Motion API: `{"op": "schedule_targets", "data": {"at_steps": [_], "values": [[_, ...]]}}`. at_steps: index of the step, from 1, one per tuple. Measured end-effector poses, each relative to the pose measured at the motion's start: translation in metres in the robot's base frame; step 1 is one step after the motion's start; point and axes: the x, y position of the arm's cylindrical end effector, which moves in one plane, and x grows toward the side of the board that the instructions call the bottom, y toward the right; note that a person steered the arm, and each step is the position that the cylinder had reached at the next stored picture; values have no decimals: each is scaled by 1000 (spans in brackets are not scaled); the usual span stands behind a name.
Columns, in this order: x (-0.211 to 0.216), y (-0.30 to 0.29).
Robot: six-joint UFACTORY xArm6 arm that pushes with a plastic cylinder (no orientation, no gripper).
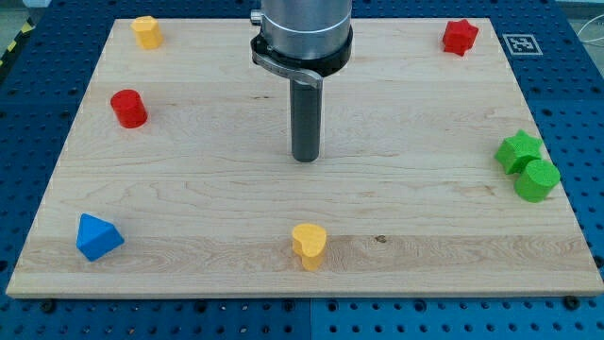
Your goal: Push green star a bit left
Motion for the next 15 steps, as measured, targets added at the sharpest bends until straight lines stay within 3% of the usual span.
{"op": "schedule_targets", "data": {"at_steps": [2,5,8,10,13,15], "values": [[-17,29],[-21,140],[-77,236],[-40,347],[4,340],[3,263]]}}
